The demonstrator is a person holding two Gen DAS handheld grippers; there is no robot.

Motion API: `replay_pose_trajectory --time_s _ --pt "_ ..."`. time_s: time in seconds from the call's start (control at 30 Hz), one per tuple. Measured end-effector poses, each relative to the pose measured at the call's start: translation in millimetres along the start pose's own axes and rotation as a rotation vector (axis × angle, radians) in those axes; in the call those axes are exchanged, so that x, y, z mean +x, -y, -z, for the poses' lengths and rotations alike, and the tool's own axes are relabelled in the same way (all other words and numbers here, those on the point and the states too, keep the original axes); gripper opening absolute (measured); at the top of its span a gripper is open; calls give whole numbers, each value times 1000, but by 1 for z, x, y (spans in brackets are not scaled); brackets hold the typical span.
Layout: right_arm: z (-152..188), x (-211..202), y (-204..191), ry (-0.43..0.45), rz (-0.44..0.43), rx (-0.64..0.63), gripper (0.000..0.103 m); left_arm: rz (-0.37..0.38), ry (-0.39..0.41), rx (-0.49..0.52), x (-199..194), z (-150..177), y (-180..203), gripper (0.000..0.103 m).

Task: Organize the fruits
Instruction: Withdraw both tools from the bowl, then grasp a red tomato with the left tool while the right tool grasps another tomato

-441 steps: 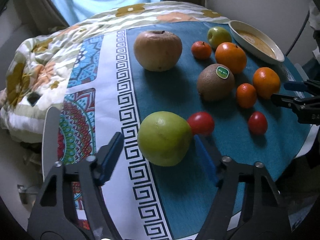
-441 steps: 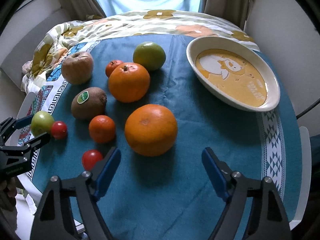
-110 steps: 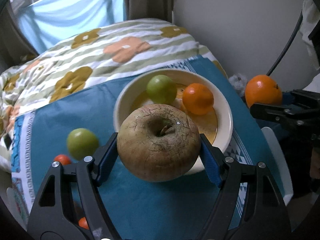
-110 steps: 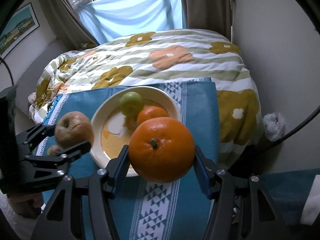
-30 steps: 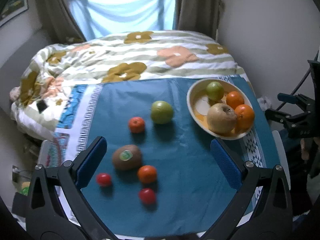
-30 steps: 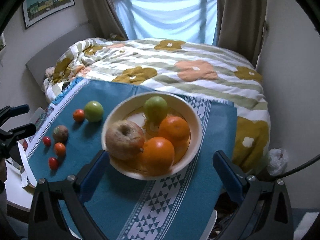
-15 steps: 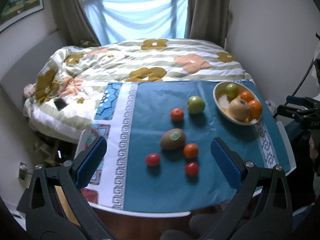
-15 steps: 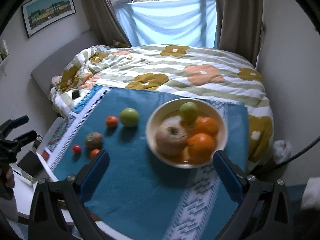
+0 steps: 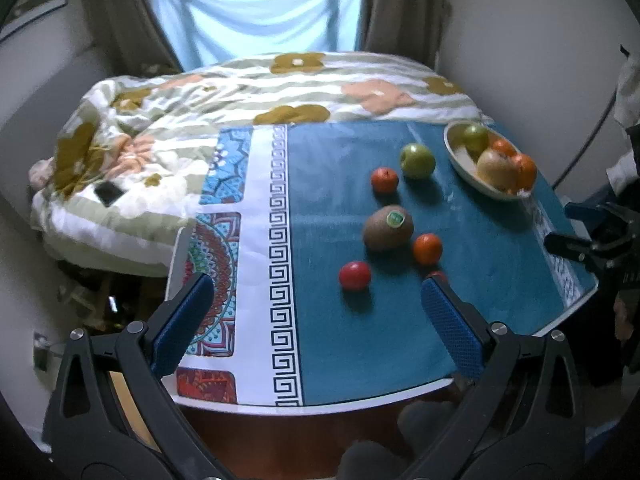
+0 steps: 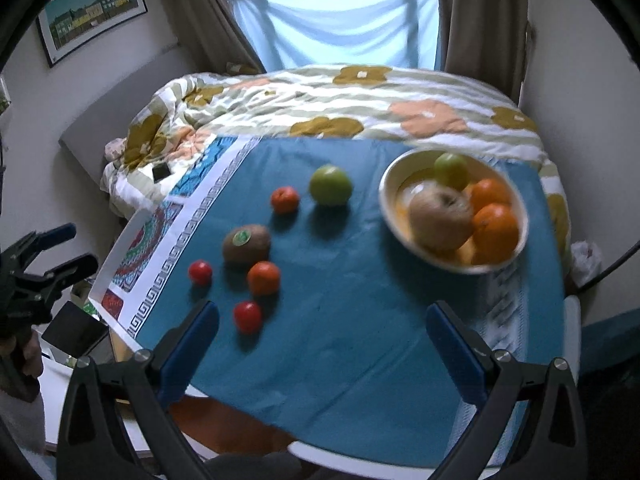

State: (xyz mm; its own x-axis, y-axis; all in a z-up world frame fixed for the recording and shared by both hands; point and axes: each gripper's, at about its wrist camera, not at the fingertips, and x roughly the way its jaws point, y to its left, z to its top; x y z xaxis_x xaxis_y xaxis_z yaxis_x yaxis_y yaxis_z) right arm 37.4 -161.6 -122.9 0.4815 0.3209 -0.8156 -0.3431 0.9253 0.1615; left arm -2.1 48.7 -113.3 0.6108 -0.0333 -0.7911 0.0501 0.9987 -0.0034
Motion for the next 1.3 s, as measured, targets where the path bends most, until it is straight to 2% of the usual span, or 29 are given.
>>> replay_pose_trajectory --time_s 0.4,0.43,0.53,0.7,0.77,0.8,0.9,1.0,1.03,1.07,1.13,1.3 --pt "32 54 -40 -36 14 45 103 143 -80 132 72 7 -1 103" --pt "33 57 -42 -35 15 44 103 153 -86 141 77 8 1 102" --pt "38 68 -44 -37 16 46 103 188 -114 170 95 8 7 90" --pt "41 83 -46 -45 5 43 95 233 -128 202 111 7 18 89" --pt "42 86 -50 -46 9 32 91 245 -136 214 117 7 21 76" --pt "42 88 -51 -49 6 28 87 247 -142 221 120 7 23 75" --pt "42 92 -53 -53 6 21 84 255 -150 228 127 8 26 73" --pt "42 95 -54 -56 6 10 76 266 -162 235 133 9 28 64" --pt "42 96 -54 -58 5 8 76 267 -166 239 134 9 28 59" --pt "42 97 -53 -59 3 8 75 267 -172 244 136 10 29 48" --pt "41 99 -53 -60 -2 8 74 258 -191 255 140 12 30 38" --pt "41 103 -55 -70 -14 -4 62 260 -190 260 141 10 30 38"
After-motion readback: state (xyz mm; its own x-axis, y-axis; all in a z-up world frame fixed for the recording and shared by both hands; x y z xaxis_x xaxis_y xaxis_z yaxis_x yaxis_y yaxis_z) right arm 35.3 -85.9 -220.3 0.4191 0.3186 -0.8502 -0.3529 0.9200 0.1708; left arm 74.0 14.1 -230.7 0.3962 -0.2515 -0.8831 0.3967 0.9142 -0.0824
